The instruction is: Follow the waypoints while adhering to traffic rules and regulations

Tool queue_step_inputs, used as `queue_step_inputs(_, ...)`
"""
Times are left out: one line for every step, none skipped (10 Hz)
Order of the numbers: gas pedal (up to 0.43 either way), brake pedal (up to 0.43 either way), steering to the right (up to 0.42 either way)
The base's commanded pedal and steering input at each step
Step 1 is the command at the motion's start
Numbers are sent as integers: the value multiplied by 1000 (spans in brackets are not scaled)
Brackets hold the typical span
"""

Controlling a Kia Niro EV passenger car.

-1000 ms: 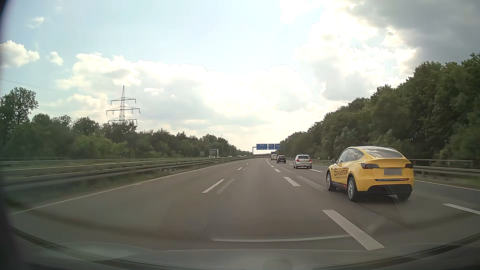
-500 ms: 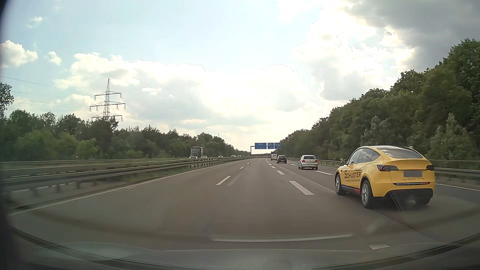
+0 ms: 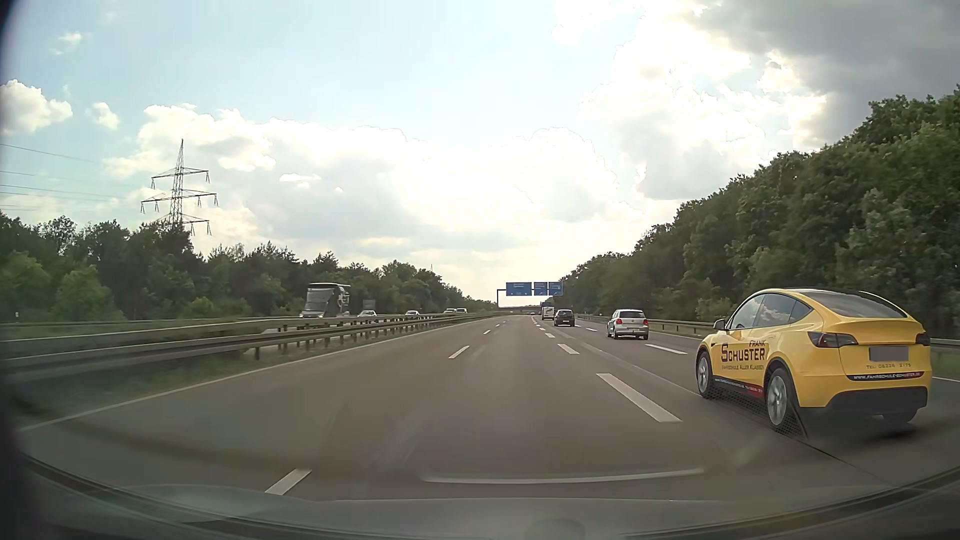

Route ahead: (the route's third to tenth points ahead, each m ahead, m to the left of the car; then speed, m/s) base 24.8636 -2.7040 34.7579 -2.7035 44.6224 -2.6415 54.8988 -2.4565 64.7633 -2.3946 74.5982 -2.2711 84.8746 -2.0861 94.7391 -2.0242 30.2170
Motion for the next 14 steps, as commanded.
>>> queue_step_inputs(287,30,2)
queue_step_inputs(287,30,3)
queue_step_inputs(287,30,3)
queue_step_inputs(287,30,3)
queue_step_inputs(287,30,3)
queue_step_inputs(287,30,3)
queue_step_inputs(287,30,3)
queue_step_inputs(287,30,3)
queue_step_inputs(287,30,3)
queue_step_inputs(287,30,3)
queue_step_inputs(287,30,3)
queue_step_inputs(287,30,3)
queue_step_inputs(287,30,3)
queue_step_inputs(287,30,3)
